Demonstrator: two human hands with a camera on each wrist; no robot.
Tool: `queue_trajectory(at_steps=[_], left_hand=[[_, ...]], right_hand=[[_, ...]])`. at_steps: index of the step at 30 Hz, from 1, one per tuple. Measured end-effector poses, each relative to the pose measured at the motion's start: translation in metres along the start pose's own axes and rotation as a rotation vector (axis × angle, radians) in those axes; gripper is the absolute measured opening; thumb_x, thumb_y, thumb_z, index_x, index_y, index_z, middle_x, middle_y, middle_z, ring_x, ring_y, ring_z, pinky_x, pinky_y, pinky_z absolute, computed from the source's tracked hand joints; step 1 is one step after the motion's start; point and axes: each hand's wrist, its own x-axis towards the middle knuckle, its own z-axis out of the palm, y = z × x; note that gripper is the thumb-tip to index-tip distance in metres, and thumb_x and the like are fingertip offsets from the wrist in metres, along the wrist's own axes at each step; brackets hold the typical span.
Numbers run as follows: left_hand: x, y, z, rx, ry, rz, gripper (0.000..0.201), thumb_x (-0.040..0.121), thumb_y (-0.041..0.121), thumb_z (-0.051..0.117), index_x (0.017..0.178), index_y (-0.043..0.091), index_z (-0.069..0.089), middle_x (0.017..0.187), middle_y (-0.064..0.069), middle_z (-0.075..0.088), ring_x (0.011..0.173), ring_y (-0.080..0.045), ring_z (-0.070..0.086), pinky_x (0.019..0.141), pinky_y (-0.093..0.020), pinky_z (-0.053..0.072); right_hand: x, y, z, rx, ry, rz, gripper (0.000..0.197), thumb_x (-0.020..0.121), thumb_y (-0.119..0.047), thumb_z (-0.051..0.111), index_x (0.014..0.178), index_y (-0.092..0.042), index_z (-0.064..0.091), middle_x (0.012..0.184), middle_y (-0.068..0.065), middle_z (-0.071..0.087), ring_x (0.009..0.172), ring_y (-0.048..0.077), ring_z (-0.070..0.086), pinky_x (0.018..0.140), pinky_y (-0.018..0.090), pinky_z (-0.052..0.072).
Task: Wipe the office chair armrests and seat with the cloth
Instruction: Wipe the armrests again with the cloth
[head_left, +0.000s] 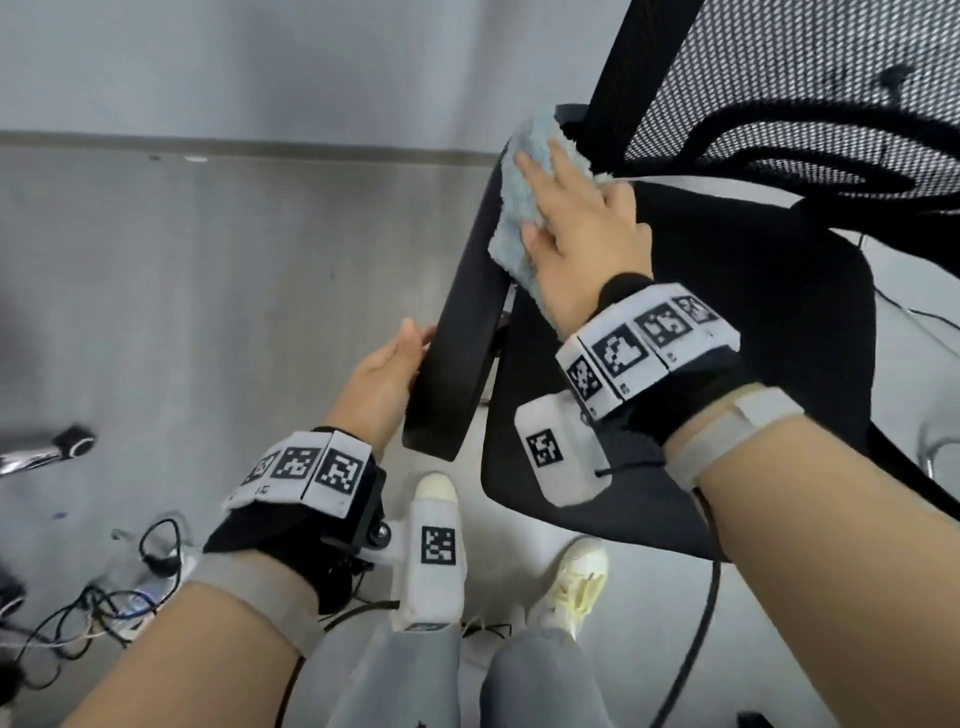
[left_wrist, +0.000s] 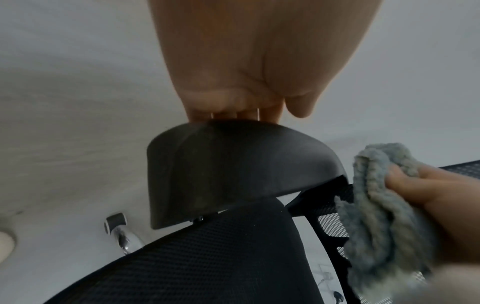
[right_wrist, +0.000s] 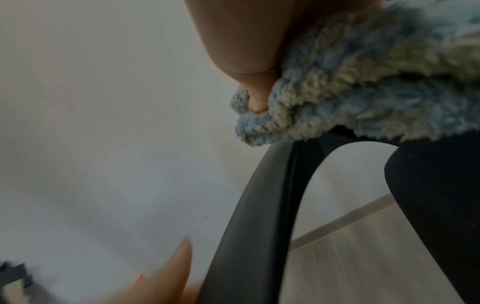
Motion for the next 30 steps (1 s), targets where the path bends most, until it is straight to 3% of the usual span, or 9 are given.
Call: queue_trajectory(at_steps=[5, 8, 12, 15, 20, 22, 24, 27, 30], left_hand=[[0.009, 0.006, -0.003, 0.060, -0.146, -0.183, 0.087, 0.059, 0.087, 0.029, 0.102, 0.022, 0.070, 0.114, -0.008, 0.068, 0.111, -0.022, 0.061, 0.105, -0.040, 0.040], [0.012, 0.010, -0.002, 0.163, -0.122, -0.192, 0.071, 0.079, 0.070, 0.020, 0.093, 0.018, 0.066, 0.105, -0.006, 0.067, 0.105, -0.020, 0.061, 0.101, -0.035, 0.041], [0.016, 0.014, -0.005, 0.265, -0.212, -0.123, 0.066, 0.091, 0.055, 0.013, 0.099, 0.016, 0.065, 0.091, 0.003, 0.065, 0.090, -0.008, 0.063, 0.091, -0.026, 0.046], [0.018, 0.016, -0.006, 0.247, -0.238, -0.110, 0.053, 0.094, 0.049, 0.014, 0.088, 0.030, 0.063, 0.084, 0.013, 0.066, 0.070, 0.012, 0.063, 0.066, -0.004, 0.046], [0.022, 0.023, -0.004, 0.177, -0.208, -0.148, 0.053, 0.089, 0.056, 0.024, 0.080, 0.024, 0.065, 0.076, 0.010, 0.071, 0.072, 0.000, 0.065, 0.073, -0.016, 0.051], [0.024, 0.024, -0.004, 0.134, -0.218, -0.172, 0.059, 0.075, 0.065, 0.032, 0.084, 0.019, 0.068, 0.092, -0.003, 0.073, 0.091, -0.014, 0.068, 0.094, -0.033, 0.050], [0.021, 0.026, -0.003, 0.101, -0.208, -0.183, 0.067, 0.069, 0.066, 0.036, 0.091, 0.012, 0.069, 0.104, -0.015, 0.070, 0.103, -0.028, 0.065, 0.100, -0.045, 0.045], [0.020, 0.023, 0.000, 0.075, -0.160, -0.200, 0.061, 0.087, 0.057, 0.032, 0.096, 0.007, 0.066, 0.105, -0.018, 0.068, 0.103, -0.032, 0.063, 0.095, -0.043, 0.048], [0.017, 0.023, 0.007, 0.125, -0.051, -0.208, 0.059, 0.093, 0.054, 0.027, 0.098, 0.008, 0.065, 0.106, -0.015, 0.066, 0.104, -0.030, 0.061, 0.093, -0.038, 0.047]], right_hand=[[0.066, -0.018, -0.008, -0.186, -0.093, 0.147, 0.051, 0.095, -0.029, 0.038, 0.143, -0.025, 0.021, 0.155, -0.002, 0.013, 0.125, 0.033, 0.032, 0.094, 0.044, 0.038], [0.086, -0.029, -0.005, -0.249, -0.127, 0.288, 0.049, 0.093, -0.029, 0.040, 0.139, -0.014, 0.028, 0.152, 0.007, 0.018, 0.124, 0.036, 0.036, 0.084, 0.042, 0.037], [0.084, -0.031, -0.005, -0.225, -0.152, 0.298, 0.046, 0.093, -0.030, 0.038, 0.136, -0.013, 0.033, 0.151, 0.009, 0.022, 0.121, 0.036, 0.040, 0.087, 0.042, 0.039], [0.071, -0.026, -0.002, -0.279, -0.157, 0.229, 0.047, 0.094, -0.030, 0.037, 0.138, -0.016, 0.029, 0.153, 0.007, 0.017, 0.120, 0.035, 0.041, 0.080, 0.038, 0.036], [0.079, -0.020, -0.008, -0.152, -0.174, 0.245, 0.049, 0.095, -0.029, 0.036, 0.141, -0.020, 0.023, 0.156, 0.002, 0.003, 0.120, 0.035, 0.041, 0.085, 0.035, 0.035], [0.074, -0.017, -0.008, -0.106, -0.175, 0.220, 0.050, 0.095, -0.029, 0.037, 0.142, -0.022, 0.023, 0.157, 0.000, 0.003, 0.122, 0.035, 0.041, 0.093, 0.037, 0.037], [0.060, -0.015, -0.008, -0.104, -0.204, 0.171, 0.049, 0.095, -0.030, 0.038, 0.142, -0.025, 0.025, 0.156, -0.004, 0.007, 0.124, 0.034, 0.038, 0.097, 0.039, 0.038], [0.037, -0.010, -0.012, 0.011, -0.245, 0.091, 0.045, 0.096, -0.029, 0.037, 0.140, -0.023, 0.033, 0.155, -0.005, 0.019, 0.132, 0.028, 0.034, 0.106, 0.040, 0.034], [0.017, -0.005, -0.017, 0.362, -0.248, 0.105, 0.038, 0.094, -0.022, 0.045, 0.132, -0.017, 0.047, 0.144, 0.005, 0.042, 0.131, 0.025, 0.039, 0.109, 0.039, 0.031]])
